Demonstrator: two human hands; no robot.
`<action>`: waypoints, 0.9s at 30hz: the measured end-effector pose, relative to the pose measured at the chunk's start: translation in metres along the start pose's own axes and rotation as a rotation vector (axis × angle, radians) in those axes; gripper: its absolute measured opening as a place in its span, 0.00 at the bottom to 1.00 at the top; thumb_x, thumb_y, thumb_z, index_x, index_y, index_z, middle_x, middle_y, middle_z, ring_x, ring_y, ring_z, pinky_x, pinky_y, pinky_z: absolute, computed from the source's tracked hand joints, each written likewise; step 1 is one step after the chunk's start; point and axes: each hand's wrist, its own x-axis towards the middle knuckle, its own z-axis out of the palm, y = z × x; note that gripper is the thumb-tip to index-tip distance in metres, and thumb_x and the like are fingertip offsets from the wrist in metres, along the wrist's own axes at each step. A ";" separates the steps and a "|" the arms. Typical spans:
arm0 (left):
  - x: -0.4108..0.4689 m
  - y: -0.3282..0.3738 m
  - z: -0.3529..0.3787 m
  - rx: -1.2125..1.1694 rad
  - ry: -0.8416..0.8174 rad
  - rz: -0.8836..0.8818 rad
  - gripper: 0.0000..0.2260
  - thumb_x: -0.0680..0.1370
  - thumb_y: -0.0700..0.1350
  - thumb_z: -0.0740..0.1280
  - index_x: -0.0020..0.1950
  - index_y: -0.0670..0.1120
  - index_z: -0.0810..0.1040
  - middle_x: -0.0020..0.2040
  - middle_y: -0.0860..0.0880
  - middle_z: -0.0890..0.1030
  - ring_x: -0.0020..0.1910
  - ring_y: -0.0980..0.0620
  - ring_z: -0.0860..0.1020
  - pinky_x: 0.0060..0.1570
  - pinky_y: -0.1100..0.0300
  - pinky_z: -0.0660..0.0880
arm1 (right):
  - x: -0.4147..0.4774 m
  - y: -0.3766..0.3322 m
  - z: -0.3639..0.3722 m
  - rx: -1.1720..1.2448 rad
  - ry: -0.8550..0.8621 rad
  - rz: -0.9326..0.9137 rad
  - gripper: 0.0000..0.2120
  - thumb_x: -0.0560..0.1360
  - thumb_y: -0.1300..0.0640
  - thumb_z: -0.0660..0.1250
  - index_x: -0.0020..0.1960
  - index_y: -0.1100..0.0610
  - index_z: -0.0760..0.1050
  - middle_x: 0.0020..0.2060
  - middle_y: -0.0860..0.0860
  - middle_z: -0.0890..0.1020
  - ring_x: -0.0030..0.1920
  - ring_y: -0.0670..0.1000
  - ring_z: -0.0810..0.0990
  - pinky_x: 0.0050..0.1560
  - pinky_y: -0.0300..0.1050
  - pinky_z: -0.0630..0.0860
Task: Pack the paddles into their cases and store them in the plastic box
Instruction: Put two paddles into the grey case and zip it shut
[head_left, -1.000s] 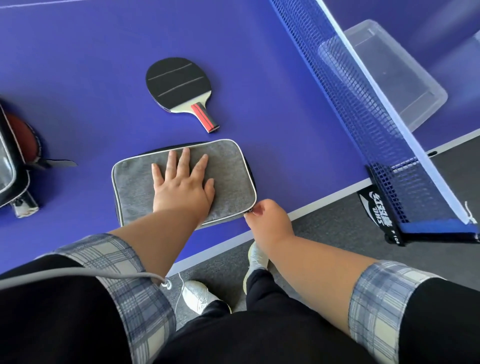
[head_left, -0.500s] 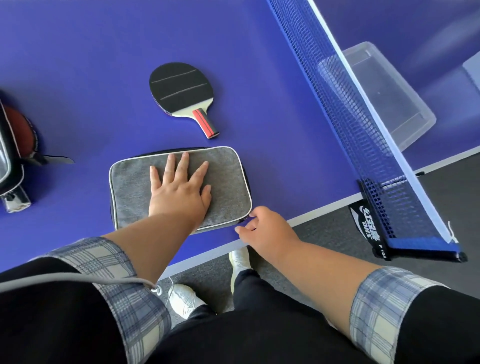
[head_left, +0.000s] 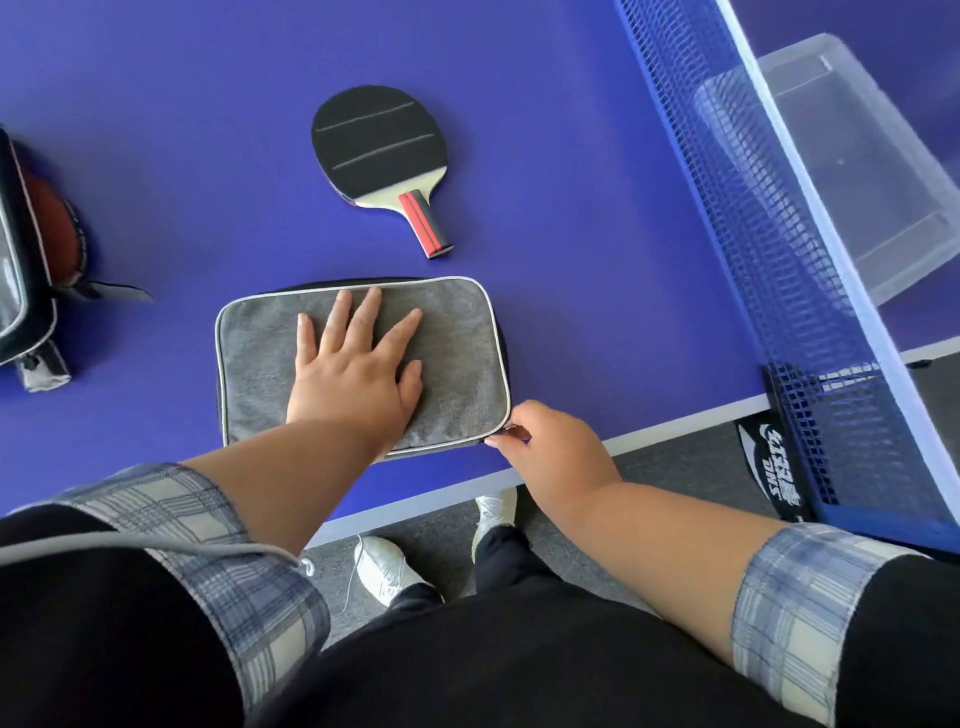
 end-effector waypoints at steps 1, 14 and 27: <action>0.001 0.000 0.000 0.000 -0.001 0.000 0.25 0.79 0.61 0.46 0.77 0.61 0.57 0.80 0.48 0.57 0.79 0.44 0.49 0.75 0.38 0.45 | -0.003 0.002 -0.001 -0.056 0.023 -0.051 0.12 0.80 0.44 0.65 0.48 0.53 0.76 0.39 0.46 0.80 0.40 0.51 0.77 0.40 0.49 0.75; 0.000 0.000 -0.002 0.019 -0.018 0.011 0.25 0.79 0.62 0.45 0.77 0.62 0.55 0.80 0.48 0.56 0.79 0.45 0.49 0.75 0.38 0.46 | 0.000 -0.005 -0.006 0.257 -0.149 0.227 0.04 0.72 0.52 0.61 0.40 0.48 0.74 0.37 0.45 0.84 0.38 0.49 0.82 0.39 0.44 0.76; -0.002 0.000 -0.004 0.023 -0.020 0.041 0.26 0.79 0.60 0.49 0.77 0.60 0.60 0.80 0.46 0.58 0.79 0.42 0.52 0.74 0.37 0.49 | 0.048 0.008 -0.053 -0.327 -0.138 -0.150 0.09 0.84 0.51 0.55 0.50 0.54 0.70 0.41 0.50 0.78 0.42 0.57 0.76 0.42 0.54 0.75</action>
